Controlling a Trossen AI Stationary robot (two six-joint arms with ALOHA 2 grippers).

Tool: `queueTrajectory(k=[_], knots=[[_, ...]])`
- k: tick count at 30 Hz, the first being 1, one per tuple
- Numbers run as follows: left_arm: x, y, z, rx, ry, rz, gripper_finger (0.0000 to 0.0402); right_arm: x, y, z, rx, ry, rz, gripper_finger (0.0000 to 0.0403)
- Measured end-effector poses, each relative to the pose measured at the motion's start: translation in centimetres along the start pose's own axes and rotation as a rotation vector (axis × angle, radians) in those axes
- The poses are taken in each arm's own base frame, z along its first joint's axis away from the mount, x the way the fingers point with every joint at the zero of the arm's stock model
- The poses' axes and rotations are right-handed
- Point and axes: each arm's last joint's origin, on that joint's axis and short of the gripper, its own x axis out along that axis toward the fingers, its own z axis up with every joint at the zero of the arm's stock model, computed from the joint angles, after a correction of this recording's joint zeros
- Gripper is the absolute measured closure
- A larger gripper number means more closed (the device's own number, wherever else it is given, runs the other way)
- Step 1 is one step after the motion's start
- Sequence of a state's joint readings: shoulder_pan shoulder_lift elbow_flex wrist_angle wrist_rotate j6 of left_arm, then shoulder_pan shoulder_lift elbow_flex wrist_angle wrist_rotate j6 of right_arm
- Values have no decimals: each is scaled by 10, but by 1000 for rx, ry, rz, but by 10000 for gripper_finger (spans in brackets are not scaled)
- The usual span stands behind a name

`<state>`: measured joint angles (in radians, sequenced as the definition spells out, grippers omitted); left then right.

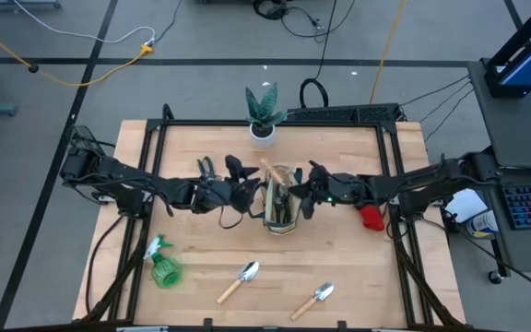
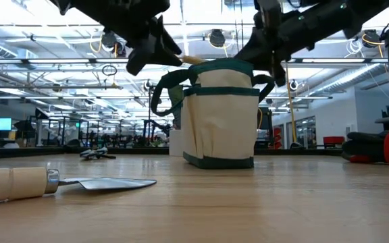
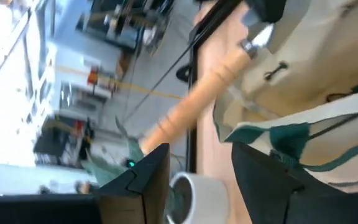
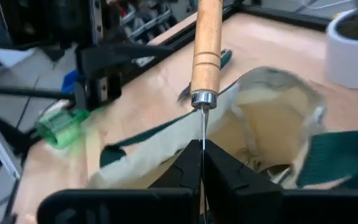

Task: Pick & Place Garden tools in Gardening bag
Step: Put the top brown trowel into the gardening bag

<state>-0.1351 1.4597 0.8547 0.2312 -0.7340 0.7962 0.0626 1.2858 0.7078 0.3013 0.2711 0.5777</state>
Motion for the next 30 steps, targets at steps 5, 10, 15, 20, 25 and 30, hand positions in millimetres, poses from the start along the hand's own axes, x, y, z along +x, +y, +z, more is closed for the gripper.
queueTrajectory(k=[5,10,15,20,25,30], knots=[[3,-1,-5,-148,8,-46,222,-13,7,4,73,-35,-12,403],[9,-1,-11,-334,-34,-197,222,-17,11,2,97,-66,-40,403],[17,5,-16,-580,-52,-257,222,-15,10,1,92,-140,-144,403],[25,13,-24,-827,-4,-234,222,-6,14,-2,92,-195,-137,403],[31,17,-28,-933,1,-207,222,6,16,-12,97,-185,-130,403],[31,21,-25,-999,-37,-191,222,13,14,-21,132,-161,-149,403]])
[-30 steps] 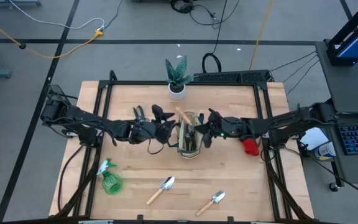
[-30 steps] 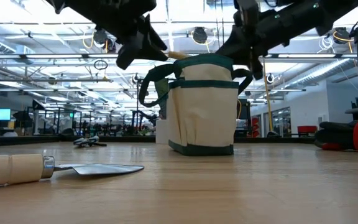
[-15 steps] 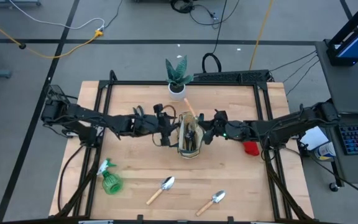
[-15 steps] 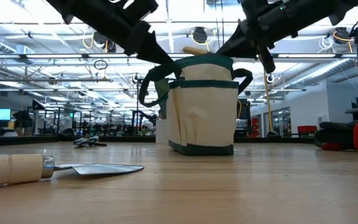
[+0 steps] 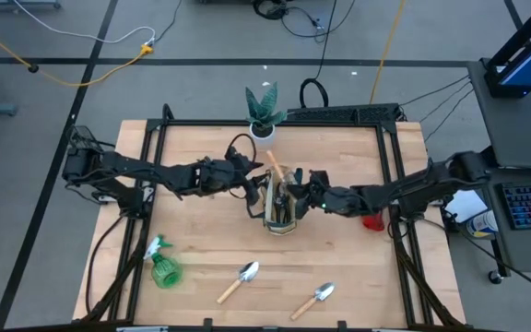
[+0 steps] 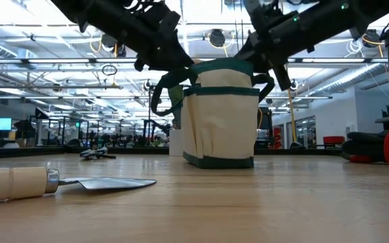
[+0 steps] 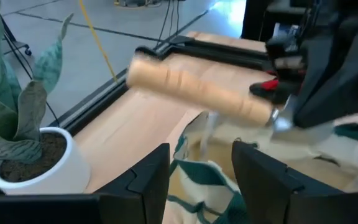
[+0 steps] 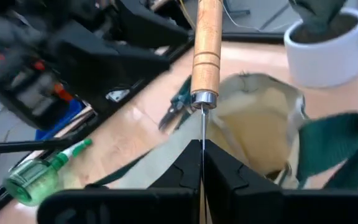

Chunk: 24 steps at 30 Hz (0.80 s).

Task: Pick & Place Garden tools in Gardening bag
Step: Put the top brown trowel into the gardening bag

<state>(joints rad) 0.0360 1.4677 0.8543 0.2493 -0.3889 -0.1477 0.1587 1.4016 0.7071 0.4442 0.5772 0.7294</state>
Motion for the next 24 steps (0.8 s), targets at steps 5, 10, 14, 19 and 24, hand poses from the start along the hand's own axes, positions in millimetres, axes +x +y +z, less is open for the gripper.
queueTrajectory(k=[5,10,14,19,24], knots=[[0,0,1,3,-5,-1,222,7,-1,-13,24,32,-12,403],[0,1,1,72,-8,4,222,10,-1,-24,24,59,-19,403],[2,5,2,130,-8,18,222,11,-1,-26,18,67,-22,403],[3,7,2,153,-7,26,222,10,-3,-30,16,113,-30,403],[3,7,0,219,7,27,222,5,-3,-38,29,165,-57,403]])
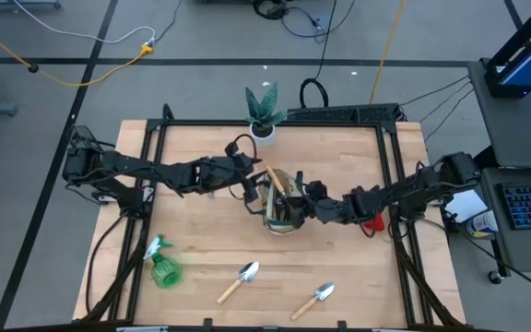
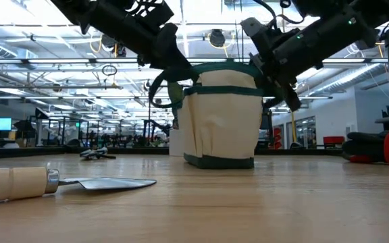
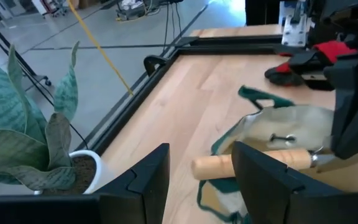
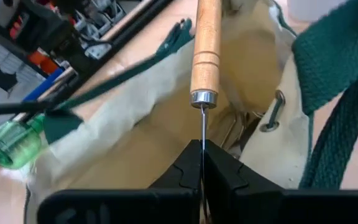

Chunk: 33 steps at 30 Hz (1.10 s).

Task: Pick & Place Garden tools in Gardening bag
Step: Put the top brown trowel into the gardening bag

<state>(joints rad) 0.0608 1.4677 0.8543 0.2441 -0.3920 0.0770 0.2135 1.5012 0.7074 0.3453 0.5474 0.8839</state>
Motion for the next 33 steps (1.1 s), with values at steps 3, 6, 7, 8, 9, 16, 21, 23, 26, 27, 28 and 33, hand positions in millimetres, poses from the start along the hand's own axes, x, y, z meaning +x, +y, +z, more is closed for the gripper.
queueTrajectory(k=[3,6,7,8,9,16,21,23,26,27,28,33], knots=[[0,0,-2,10,22,-3,222,-2,2,-2,-9,6,7,403],[0,-1,-6,26,59,-6,222,-3,3,-2,-11,6,17,403],[0,-1,-8,32,75,-8,222,-4,4,-2,-9,4,22,403],[0,-1,-9,39,92,-9,222,-5,5,-2,-7,1,28,403],[-1,-1,-11,45,109,-10,222,-5,6,-2,-10,0,34,403],[-1,-2,-20,52,187,-141,222,-9,8,0,-24,-5,47,403],[-1,-2,-20,28,187,-249,222,-10,8,1,-24,-7,49,403],[0,-2,-19,38,176,-249,222,-10,8,2,-21,-11,53,403],[0,-3,-17,35,159,-256,222,-10,8,2,-21,-10,52,403],[0,-3,-17,36,159,-256,222,-10,8,2,-21,-10,52,403],[0,-3,-17,36,159,-256,222,-10,8,2,-20,-11,53,403],[9,-7,-24,38,168,-256,222,-10,9,2,-18,-13,55,403]])
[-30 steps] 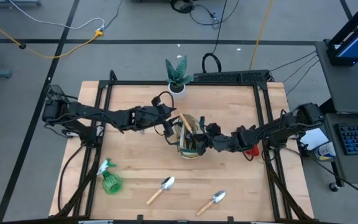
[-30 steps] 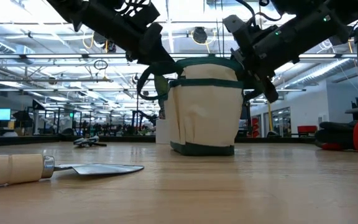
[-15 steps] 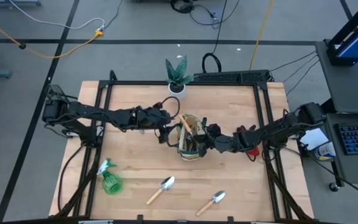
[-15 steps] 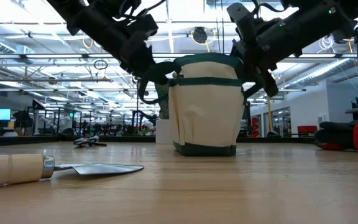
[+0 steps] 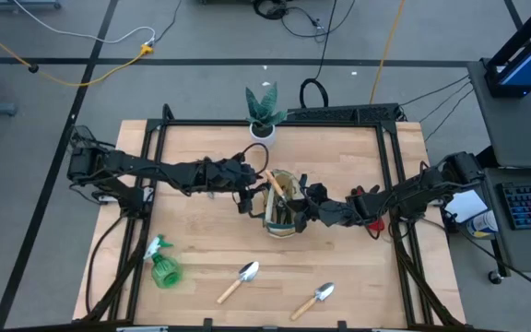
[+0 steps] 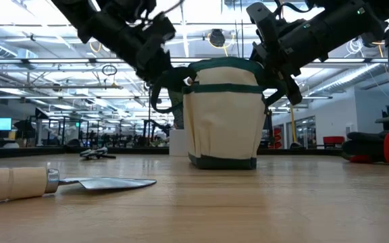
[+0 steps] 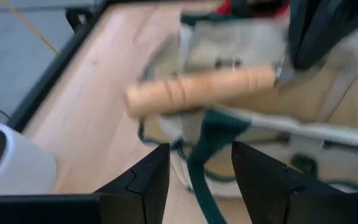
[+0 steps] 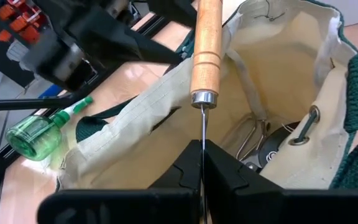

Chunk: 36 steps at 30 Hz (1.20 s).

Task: Pick & Place Garden tools in Gardening bag
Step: Put the top brown trowel into the gardening bag

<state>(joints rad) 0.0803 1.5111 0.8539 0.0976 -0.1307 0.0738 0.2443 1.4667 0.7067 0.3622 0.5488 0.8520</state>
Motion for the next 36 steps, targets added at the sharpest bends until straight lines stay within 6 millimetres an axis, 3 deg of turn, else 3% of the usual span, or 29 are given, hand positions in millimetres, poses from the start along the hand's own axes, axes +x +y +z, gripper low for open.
queueTrajectory(k=[5,11,14,21,29,36], knots=[[18,-2,-12,57,41,39,222,0,0,0,2,-2,2,403],[21,0,-11,56,24,79,230,0,0,0,-2,-1,-2,403],[21,2,-10,51,17,86,264,0,0,0,-3,-2,-2,403],[21,4,-10,43,21,116,387,0,-1,0,-4,-1,-3,403],[8,10,-15,-42,122,298,385,0,-1,1,-15,-6,-7,403],[2,3,-14,-86,126,287,380,1,-3,1,10,1,-23,403]])
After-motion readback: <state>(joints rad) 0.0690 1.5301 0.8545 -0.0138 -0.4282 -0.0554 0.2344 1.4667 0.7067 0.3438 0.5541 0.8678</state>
